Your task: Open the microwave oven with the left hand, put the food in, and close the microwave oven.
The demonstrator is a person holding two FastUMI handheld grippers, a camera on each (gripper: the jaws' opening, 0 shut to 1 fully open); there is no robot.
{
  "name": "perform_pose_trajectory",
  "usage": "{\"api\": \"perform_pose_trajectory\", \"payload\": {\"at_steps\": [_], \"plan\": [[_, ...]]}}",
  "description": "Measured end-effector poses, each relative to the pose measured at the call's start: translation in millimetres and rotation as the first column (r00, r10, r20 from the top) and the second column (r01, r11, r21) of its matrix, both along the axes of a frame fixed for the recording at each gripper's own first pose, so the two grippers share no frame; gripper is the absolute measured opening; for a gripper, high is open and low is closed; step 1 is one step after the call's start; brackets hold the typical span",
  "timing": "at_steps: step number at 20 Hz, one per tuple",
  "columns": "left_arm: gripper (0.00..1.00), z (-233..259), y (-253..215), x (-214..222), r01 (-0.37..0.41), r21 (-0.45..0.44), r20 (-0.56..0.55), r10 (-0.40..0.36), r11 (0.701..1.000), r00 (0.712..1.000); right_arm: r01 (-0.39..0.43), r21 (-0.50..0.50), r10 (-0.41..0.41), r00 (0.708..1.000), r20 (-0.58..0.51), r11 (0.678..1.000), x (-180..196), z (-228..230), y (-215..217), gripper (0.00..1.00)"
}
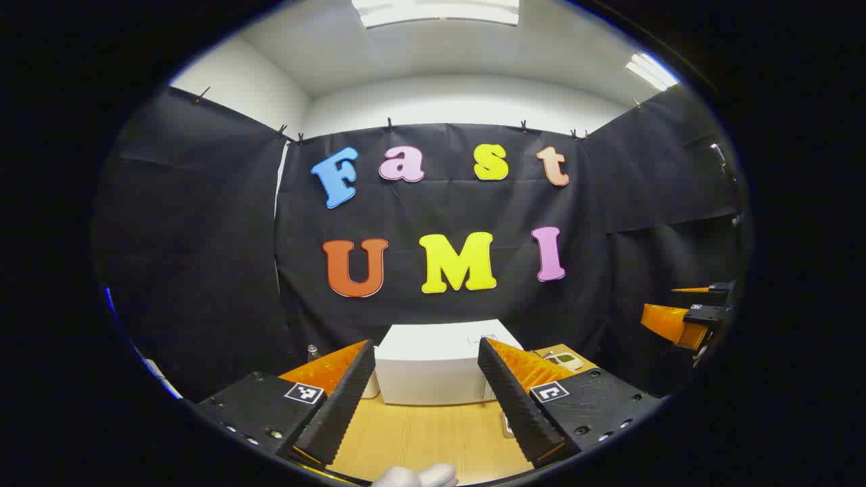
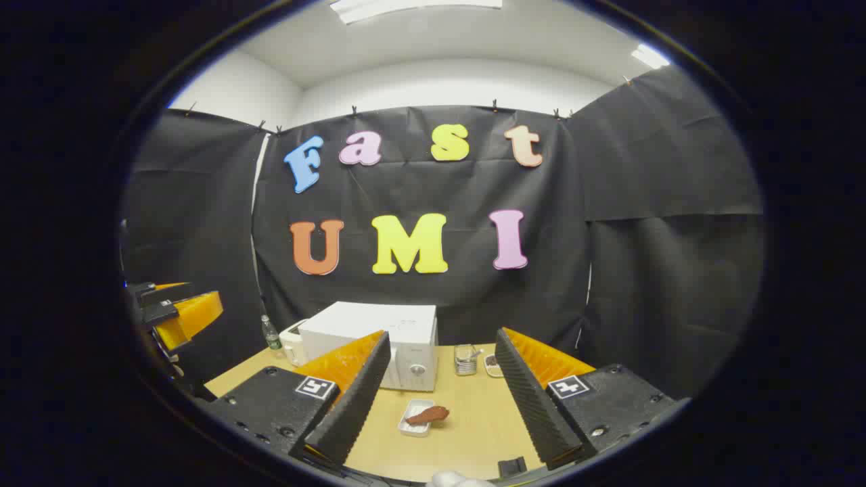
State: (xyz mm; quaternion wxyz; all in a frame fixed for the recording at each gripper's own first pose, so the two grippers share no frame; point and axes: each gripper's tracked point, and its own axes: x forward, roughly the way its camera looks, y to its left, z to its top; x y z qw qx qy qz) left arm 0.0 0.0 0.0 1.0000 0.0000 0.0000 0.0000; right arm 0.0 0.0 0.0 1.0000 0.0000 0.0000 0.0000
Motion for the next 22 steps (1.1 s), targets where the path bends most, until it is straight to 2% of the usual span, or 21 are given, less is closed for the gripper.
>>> {"api": "perform_pose_trajectory", "payload": {"at_steps": [15,22], "plan": [[0.95,-19,-9,29,0.009,0.016,-0.031,-0.009,1.000,0.999,0.011,0.004,-0.011,1.000,-0.016,1.000,17,-8,-16,0.99],[0.95,-44,-40,71,0.027,0.019,-0.017,-0.026,0.999,1.000,0.028,0.009,-0.027,0.999,-0.039,1.000,34,-12,-46,0.99]]}}
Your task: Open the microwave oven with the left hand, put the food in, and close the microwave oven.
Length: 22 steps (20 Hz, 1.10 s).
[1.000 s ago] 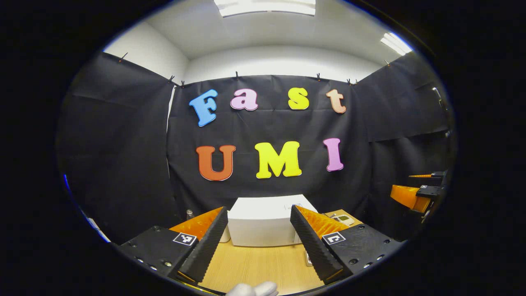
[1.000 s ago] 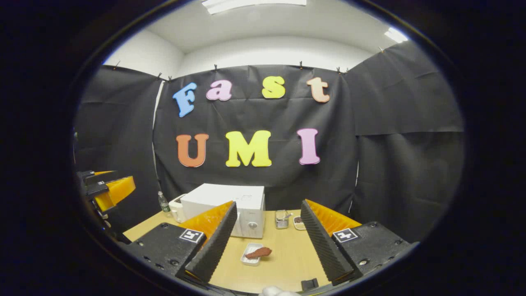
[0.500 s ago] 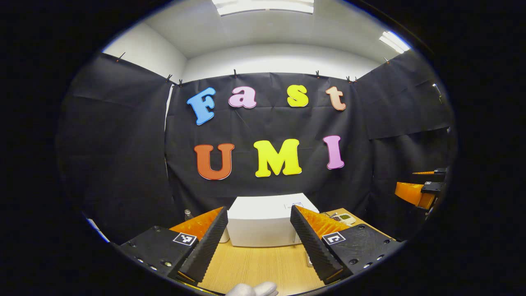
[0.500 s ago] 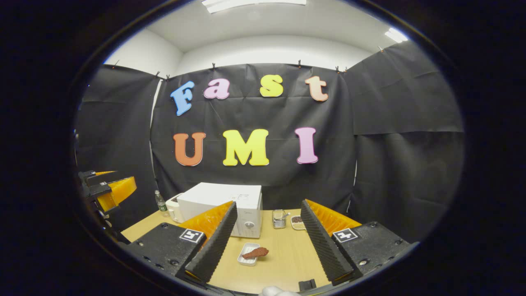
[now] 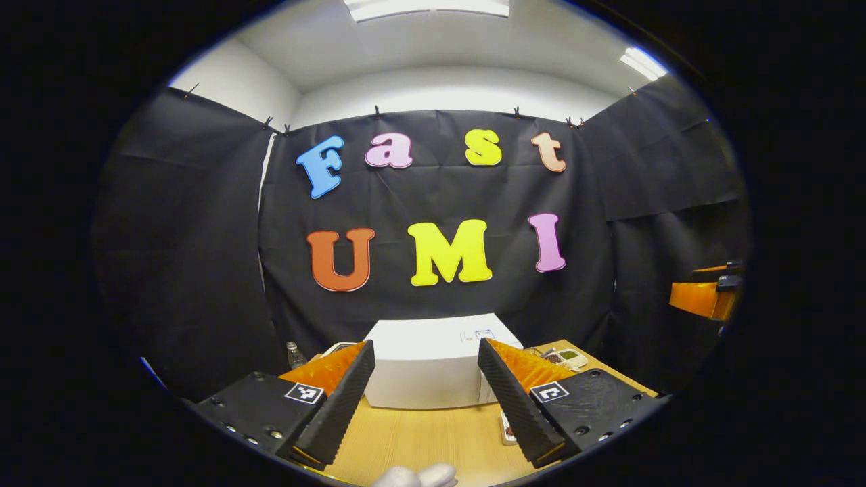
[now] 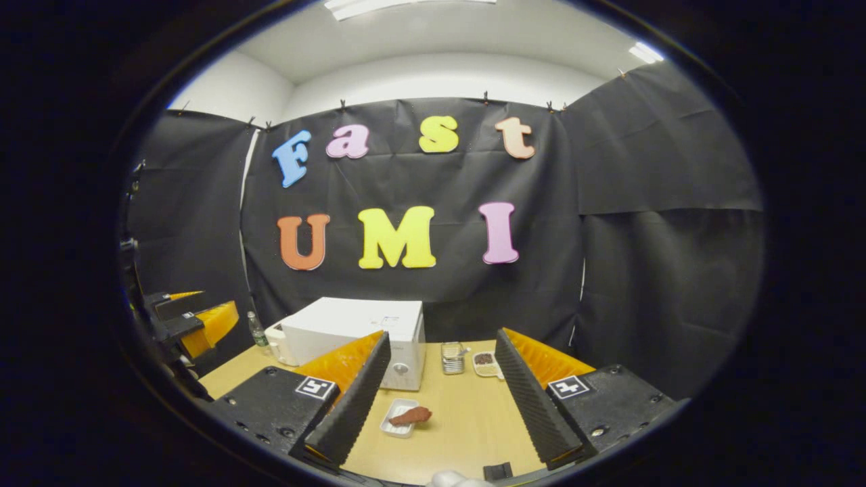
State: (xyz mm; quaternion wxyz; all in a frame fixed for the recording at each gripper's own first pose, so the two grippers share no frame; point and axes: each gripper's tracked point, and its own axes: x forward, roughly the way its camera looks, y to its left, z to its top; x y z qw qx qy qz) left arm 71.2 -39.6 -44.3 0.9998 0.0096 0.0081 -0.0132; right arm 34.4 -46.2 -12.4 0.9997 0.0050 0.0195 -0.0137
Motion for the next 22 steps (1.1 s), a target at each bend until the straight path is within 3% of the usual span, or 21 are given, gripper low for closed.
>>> {"api": "perform_pose_trajectory", "payload": {"at_steps": [6,11,12,13,15,16,17,18,19,22], "plan": [[0.95,-51,-59,61,0.062,0.011,0.002,-0.062,0.998,0.998,0.042,-0.036,-0.043,0.998,-0.039,0.998,19,-2,-42,0.99],[0.95,-121,-102,119,0.096,-0.015,-0.071,-0.097,0.995,0.993,0.095,-0.059,-0.100,0.991,-0.088,0.994,35,-9,-80,0.99],[0.95,-135,-107,132,0.086,-0.011,-0.070,-0.087,0.996,0.994,0.106,-0.065,-0.112,0.989,-0.098,0.992,37,-11,-86,0.91],[0.95,-150,-109,147,0.078,-0.004,-0.092,-0.078,0.997,0.993,0.116,-0.068,-0.122,0.987,-0.107,0.991,40,-13,-92,0.99],[0.95,-181,-118,172,0.075,-0.009,-0.117,-0.075,0.997,0.990,0.126,-0.077,-0.136,0.982,-0.133,0.989,44,-20,-100,0.99],[1.00,-194,-121,184,0.074,-0.013,-0.130,-0.075,0.997,0.989,0.131,-0.083,-0.142,0.979,-0.144,0.988,46,-26,-104,0.99],[0.95,-205,-121,196,0.063,-0.012,-0.135,-0.064,0.998,0.989,0.137,-0.083,-0.149,0.977,-0.151,0.987,49,-29,-108,0.99],[0.95,-216,-119,207,0.050,-0.006,-0.154,-0.050,0.999,0.987,0.142,-0.072,-0.152,0.976,-0.157,0.987,52,-32,-109,0.91],[0.95,-224,-119,215,0.043,-0.003,-0.156,-0.042,0.999,0.987,0.142,-0.057,-0.149,0.974,-0.169,0.988,57,-35,-109,0.99],[0.95,-236,-118,233,0.019,-0.021,-0.161,-0.022,1.000,0.987,0.131,-0.044,-0.137,0.974,-0.180,0.990,67,-42,-109,0.99]]}}
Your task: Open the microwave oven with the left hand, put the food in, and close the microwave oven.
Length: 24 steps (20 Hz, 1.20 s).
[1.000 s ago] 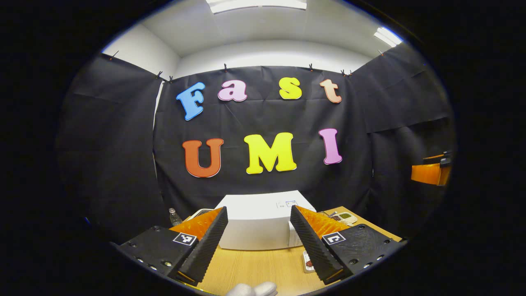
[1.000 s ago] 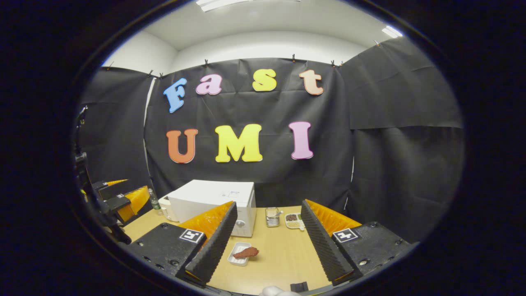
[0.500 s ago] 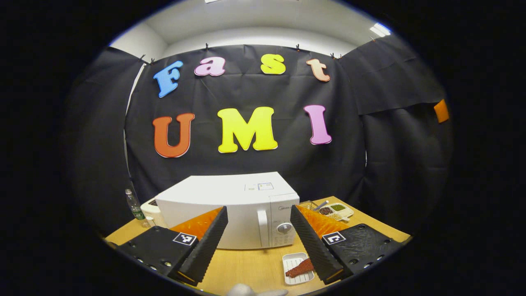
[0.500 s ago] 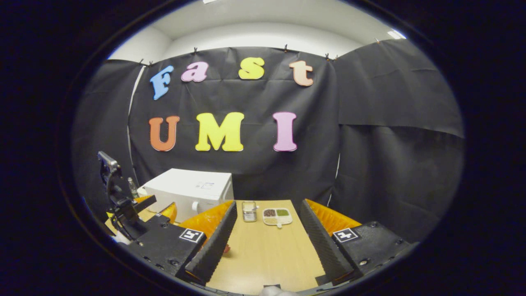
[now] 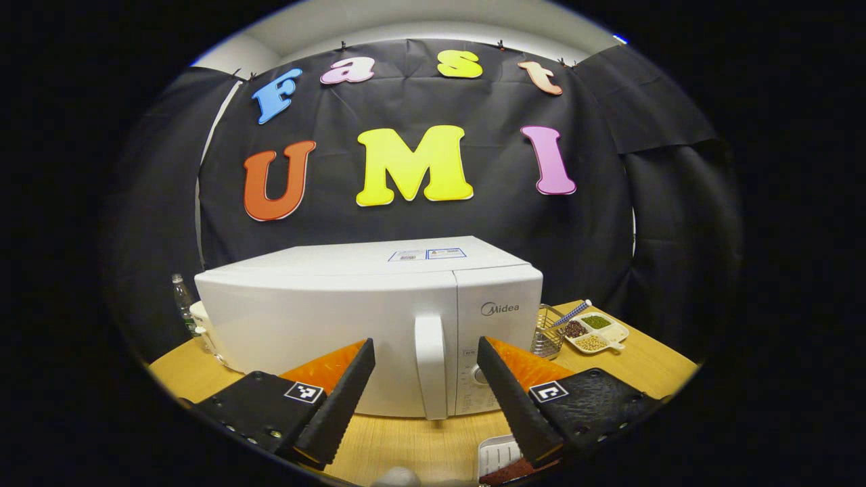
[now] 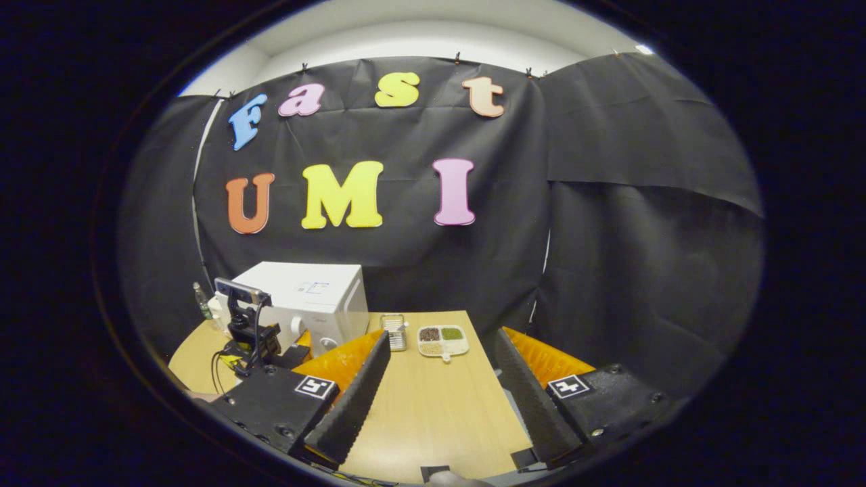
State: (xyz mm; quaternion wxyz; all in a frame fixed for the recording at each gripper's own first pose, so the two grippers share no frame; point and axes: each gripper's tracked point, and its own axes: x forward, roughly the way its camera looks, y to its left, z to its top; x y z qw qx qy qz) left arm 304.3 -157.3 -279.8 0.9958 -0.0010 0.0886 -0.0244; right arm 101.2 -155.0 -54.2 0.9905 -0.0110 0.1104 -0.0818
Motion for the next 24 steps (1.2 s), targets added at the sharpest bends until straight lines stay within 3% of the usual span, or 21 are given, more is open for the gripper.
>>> {"api": "perform_pose_trajectory", "payload": {"at_steps": [1,2,3,5,6,7,8,9,11,12,13,14,15,17,18,19,20,23,24], "plan": [[0.92,-1,1,3,-0.003,-0.003,-0.001,0.003,1.000,1.000,-0.001,0.000,0.001,1.000,0.003,1.000,2,0,0,0.91],[0.75,-4,-1,6,0.000,-0.002,0.000,0.000,1.000,1.000,0.000,0.001,0.000,1.000,0.004,1.000,3,1,0,0.99],[0.81,-5,-3,6,0.009,0.002,-0.006,-0.009,1.000,1.000,-0.004,0.002,0.004,1.000,0.003,1.000,4,0,0,0.99],[0.67,-10,-3,10,0.022,0.006,-0.012,-0.022,1.000,1.000,-0.004,-0.006,0.004,1.000,0.002,1.000,4,-1,0,0.99],[0.32,-13,-5,10,0.040,-0.017,-0.013,-0.040,0.999,0.999,0.000,-0.010,0.000,1.000,0.001,1.000,4,-1,-3,0.99],[0.32,-13,-8,10,0.038,-0.014,-0.010,-0.038,0.999,0.999,0.004,-0.005,-0.004,1.000,0.001,1.000,3,-1,-4,0.91],[0.14,-12,-7,8,0.036,0.002,-0.010,-0.036,0.999,0.999,0.006,0.002,-0.006,1.000,-0.001,1.000,3,-2,-4,0.99],[0.24,-12,-6,7,0.037,0.004,-0.010,-0.037,0.999,0.999,0.008,0.008,-0.008,1.000,-0.005,1.000,2,-4,-4,0.99],[0.17,-13,-5,8,0.042,0.001,-0.018,-0.042,0.999,0.999,0.004,0.015,-0.004,1.000,-0.017,1.000,2,-9,-3,0.99],[0.26,-13,-5,9,0.040,-0.001,-0.019,-0.040,0.999,0.999,0.000,0.017,0.000,1.000,-0.020,1.000,1,-10,-1,0.99],[0.17,-14,-5,8,0.039,0.002,-0.027,-0.039,0.999,0.999,0.000,0.019,0.001,1.000,-0.021,1.000,1,-9,-1,0.99],[0.17,-12,-5,8,0.039,0.005,-0.028,-0.039,0.999,0.999,-0.004,0.018,0.004,1.000,-0.020,1.000,0,-9,-1,0.91],[0.17,-13,-4,8,0.040,-0.002,-0.035,-0.040,0.999,0.999,-0.005,0.015,0.005,1.000,-0.017,1.000,1,-8,-1,0.99],[0.17,-14,-5,6,0.042,-0.011,-0.048,-0.042,0.999,0.998,-0.012,0.007,0.012,1.000,-0.013,1.000,0,-5,2,0.99],[0.17,-13,-5,6,0.040,-0.017,-0.056,-0.041,0.999,0.998,-0.021,0.007,0.021,1.000,-0.010,1.000,1,-4,4,0.91],[0.17,-14,-5,6,0.041,-0.020,-0.062,-0.042,0.999,0.997,-0.025,0.006,0.025,1.000,-0.010,1.000,1,-3,6,0.99],[0.17,-13,-5,4,0.043,-0.022,-0.066,-0.045,0.999,0.997,-0.033,0.007,0.033,0.999,-0.010,0.999,1,-4,8,0.91],[0.17,-13,-4,0,0.052,-0.029,-0.073,-0.054,0.998,0.996,-0.047,0.010,0.047,0.999,-0.011,0.999,3,-3,14,0.99],[0.17,-13,-4,-2,0.054,-0.035,-0.072,-0.056,0.998,0.996,-0.054,0.014,0.054,0.998,-0.015,0.998,3,-5,16,0.91]]}}
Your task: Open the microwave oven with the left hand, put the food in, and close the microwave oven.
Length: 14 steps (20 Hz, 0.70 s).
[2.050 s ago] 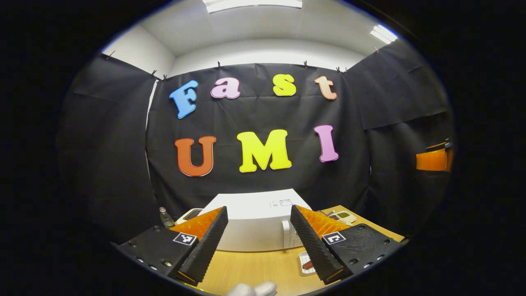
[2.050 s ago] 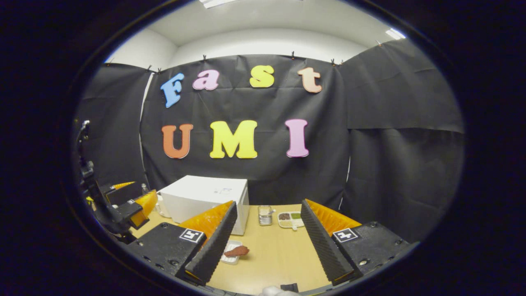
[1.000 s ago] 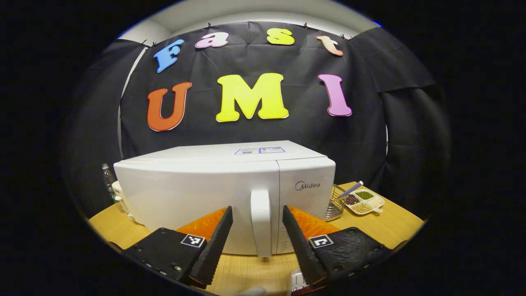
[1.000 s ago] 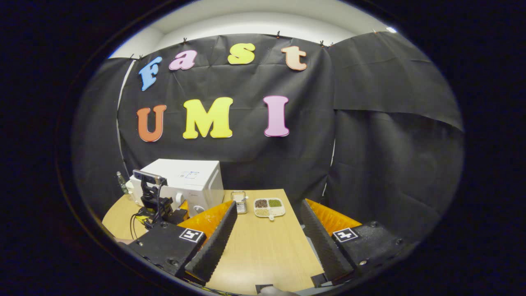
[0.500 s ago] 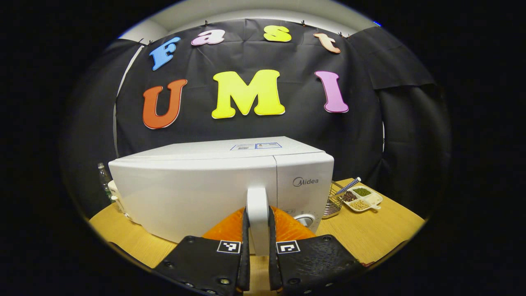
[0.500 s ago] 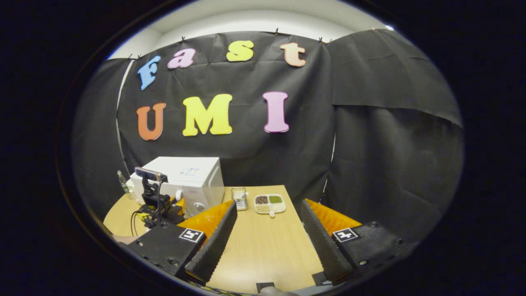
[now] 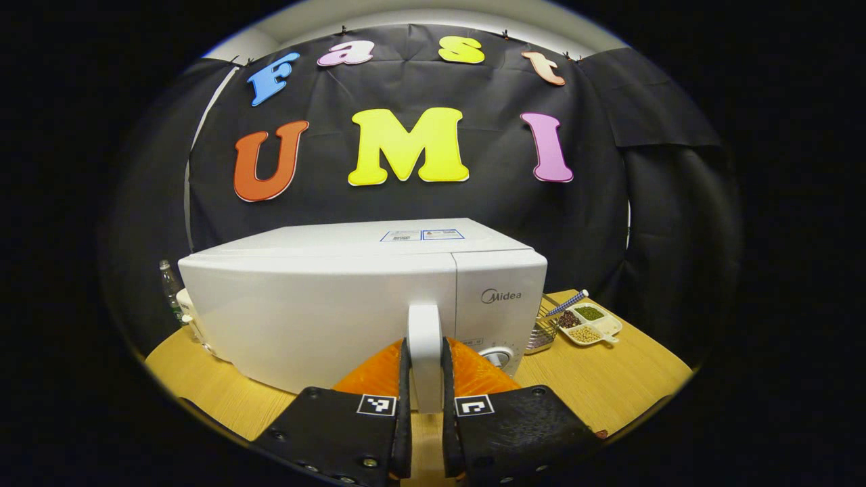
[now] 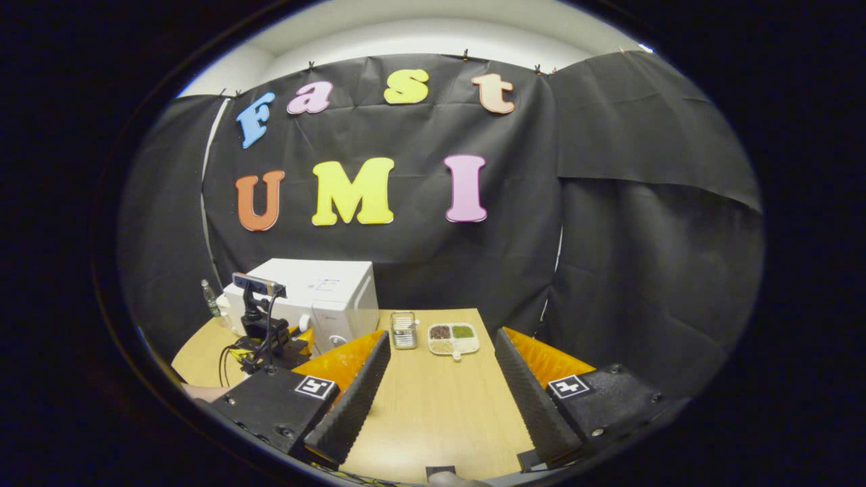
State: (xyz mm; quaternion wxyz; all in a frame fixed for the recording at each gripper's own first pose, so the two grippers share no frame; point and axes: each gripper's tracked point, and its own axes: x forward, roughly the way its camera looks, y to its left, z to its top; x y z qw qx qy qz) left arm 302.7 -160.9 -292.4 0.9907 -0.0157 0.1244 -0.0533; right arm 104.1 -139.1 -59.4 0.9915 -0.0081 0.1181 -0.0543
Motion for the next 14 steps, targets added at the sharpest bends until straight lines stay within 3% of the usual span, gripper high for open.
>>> {"api": "perform_pose_trajectory", "payload": {"at_steps": [1,4,5,7,11,14], "plan": [[0.17,0,-1,-3,0.005,-0.002,0.000,-0.005,1.000,1.000,-0.003,-0.001,0.003,1.000,-0.001,1.000,0,0,2,0.99],[0.17,3,0,-13,0.015,-0.001,0.000,-0.015,1.000,1.000,-0.014,-0.008,0.014,1.000,-0.001,1.000,1,1,6,0.99],[0.04,5,14,-15,-0.019,0.022,0.022,0.018,1.000,1.000,-0.015,-0.011,0.015,1.000,-0.001,1.000,1,2,7,0.99],[0.00,-7,37,-30,-0.068,0.029,-0.005,0.068,0.997,0.998,-0.026,-0.011,0.026,1.000,-0.004,1.000,2,-1,12,0.99],[0.00,-29,81,-61,-0.147,-0.041,-0.091,0.143,0.988,0.986,-0.061,-0.008,0.061,0.998,-0.026,0.998,5,-9,24,0.99],[0.00,-20,84,-61,-0.131,-0.017,-0.054,0.130,0.991,0.990,-0.076,-0.007,0.076,0.997,-0.031,0.997,6,-15,28,0.99]]}}
